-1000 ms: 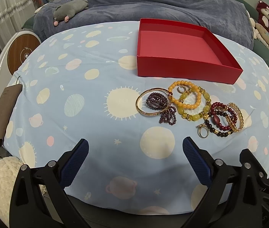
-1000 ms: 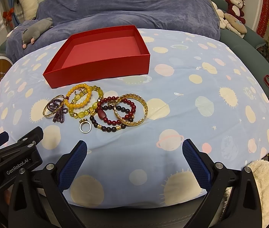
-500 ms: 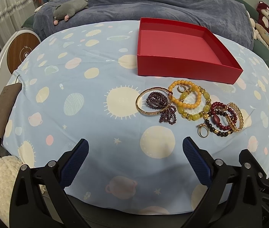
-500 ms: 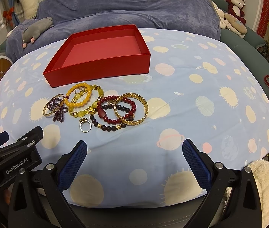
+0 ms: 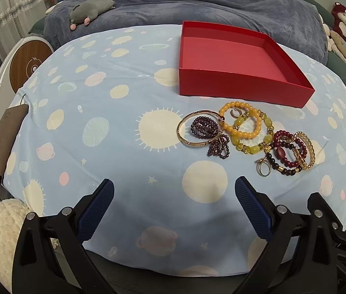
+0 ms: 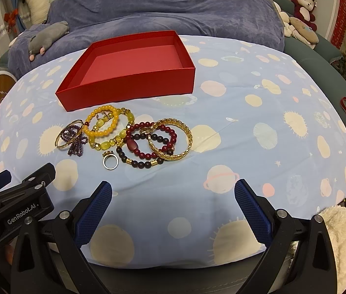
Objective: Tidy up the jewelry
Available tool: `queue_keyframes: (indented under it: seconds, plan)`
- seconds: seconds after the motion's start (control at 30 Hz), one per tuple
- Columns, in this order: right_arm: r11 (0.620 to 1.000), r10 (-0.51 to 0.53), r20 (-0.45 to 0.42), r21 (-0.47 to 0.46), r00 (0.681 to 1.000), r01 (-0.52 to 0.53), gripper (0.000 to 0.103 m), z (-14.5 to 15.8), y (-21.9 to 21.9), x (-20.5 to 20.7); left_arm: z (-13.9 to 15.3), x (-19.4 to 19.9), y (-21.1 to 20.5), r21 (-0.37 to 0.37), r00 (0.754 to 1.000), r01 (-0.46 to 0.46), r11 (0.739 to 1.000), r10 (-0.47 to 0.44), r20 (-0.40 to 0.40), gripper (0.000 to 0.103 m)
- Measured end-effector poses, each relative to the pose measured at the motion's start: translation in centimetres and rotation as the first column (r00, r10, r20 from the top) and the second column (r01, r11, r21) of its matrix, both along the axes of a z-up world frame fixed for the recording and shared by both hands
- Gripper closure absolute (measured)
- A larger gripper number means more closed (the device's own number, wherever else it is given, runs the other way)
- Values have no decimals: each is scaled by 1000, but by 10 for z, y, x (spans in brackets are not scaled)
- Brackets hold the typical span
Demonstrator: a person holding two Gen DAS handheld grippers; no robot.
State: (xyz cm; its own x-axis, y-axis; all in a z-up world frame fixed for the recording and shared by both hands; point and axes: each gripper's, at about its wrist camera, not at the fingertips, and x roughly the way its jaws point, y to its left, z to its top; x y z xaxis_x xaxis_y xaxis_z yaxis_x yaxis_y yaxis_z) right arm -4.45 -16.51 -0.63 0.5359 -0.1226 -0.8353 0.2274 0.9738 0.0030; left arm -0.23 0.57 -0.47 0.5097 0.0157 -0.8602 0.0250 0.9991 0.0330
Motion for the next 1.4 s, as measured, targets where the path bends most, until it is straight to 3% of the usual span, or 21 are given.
queue_keyframes:
  seconds: [0.73, 1.23, 1.4]
  plan:
    - [1000, 12, -3, 4, 1000, -12, 7, -11, 1, 2, -6, 3, 10, -28, 1000, 8, 1000, -8, -1, 8]
    - [998, 21, -30, 65, 999, -19, 7, -23, -18, 39, -22, 32, 43, -95, 998, -54, 994, 52, -26, 8]
    - [997, 17, -25, 77, 1000, -15, 7, -26, -19, 54, -23, 37, 39, -73, 999, -40, 997, 38, -17, 8]
